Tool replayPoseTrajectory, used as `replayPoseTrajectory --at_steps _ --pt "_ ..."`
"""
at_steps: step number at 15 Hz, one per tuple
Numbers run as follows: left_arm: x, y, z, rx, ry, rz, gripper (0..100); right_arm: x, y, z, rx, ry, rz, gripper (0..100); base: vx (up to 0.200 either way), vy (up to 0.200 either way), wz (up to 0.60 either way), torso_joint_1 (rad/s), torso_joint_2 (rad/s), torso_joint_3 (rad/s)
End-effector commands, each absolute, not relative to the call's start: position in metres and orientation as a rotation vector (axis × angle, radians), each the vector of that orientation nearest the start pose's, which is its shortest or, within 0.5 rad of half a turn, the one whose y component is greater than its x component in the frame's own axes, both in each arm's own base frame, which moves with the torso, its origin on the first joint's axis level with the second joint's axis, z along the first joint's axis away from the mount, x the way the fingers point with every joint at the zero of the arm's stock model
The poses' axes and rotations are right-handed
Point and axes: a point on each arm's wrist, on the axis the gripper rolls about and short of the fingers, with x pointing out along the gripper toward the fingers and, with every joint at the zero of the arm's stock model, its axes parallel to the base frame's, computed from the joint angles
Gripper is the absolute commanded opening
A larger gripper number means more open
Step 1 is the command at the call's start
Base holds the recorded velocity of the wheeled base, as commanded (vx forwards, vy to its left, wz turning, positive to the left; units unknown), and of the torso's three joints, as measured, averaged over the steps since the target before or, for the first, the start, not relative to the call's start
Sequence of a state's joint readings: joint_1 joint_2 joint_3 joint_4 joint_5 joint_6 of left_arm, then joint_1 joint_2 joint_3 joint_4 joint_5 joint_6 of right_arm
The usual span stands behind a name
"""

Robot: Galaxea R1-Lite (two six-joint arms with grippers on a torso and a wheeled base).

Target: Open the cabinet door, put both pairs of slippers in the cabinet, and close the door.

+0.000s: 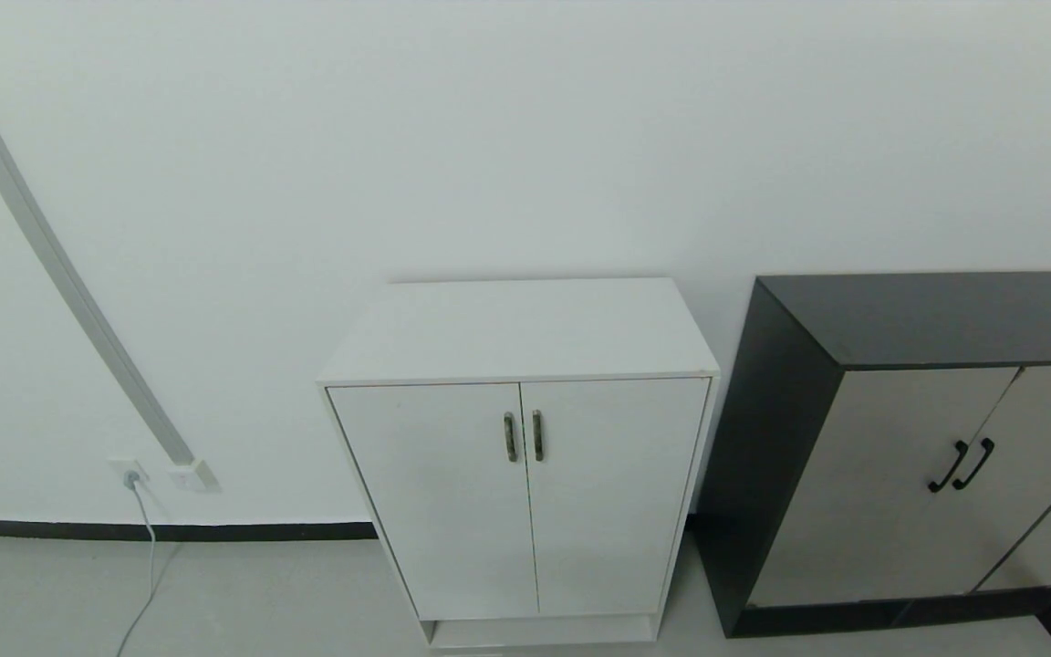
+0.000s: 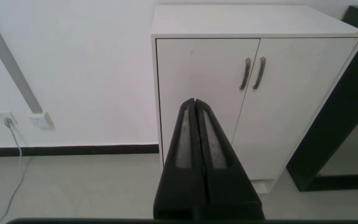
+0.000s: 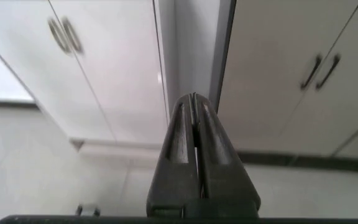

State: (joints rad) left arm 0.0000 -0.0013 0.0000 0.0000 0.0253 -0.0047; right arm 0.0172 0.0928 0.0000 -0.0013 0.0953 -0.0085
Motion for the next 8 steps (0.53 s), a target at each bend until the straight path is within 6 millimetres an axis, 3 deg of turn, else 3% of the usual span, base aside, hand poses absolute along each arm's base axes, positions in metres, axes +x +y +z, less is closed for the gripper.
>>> replayPoseTrajectory --at_steps 1,8 --pt "-0.0228 0.0006 0.0755 -0.002 0.0 0.026 0 -0.0229 0.002 0.0758 -0.002 -0.003 0.097 0 0.0 0.0 0.0 0.0 0.0 0.0" --pt "-0.0228 0.0006 0.0755 -0.003 0.0 0.026 0 -0.0228 0.0013 0.076 0.04 -0.003 0.061 0 0.0 0.0 0.0 0.0 0.0 0.0"
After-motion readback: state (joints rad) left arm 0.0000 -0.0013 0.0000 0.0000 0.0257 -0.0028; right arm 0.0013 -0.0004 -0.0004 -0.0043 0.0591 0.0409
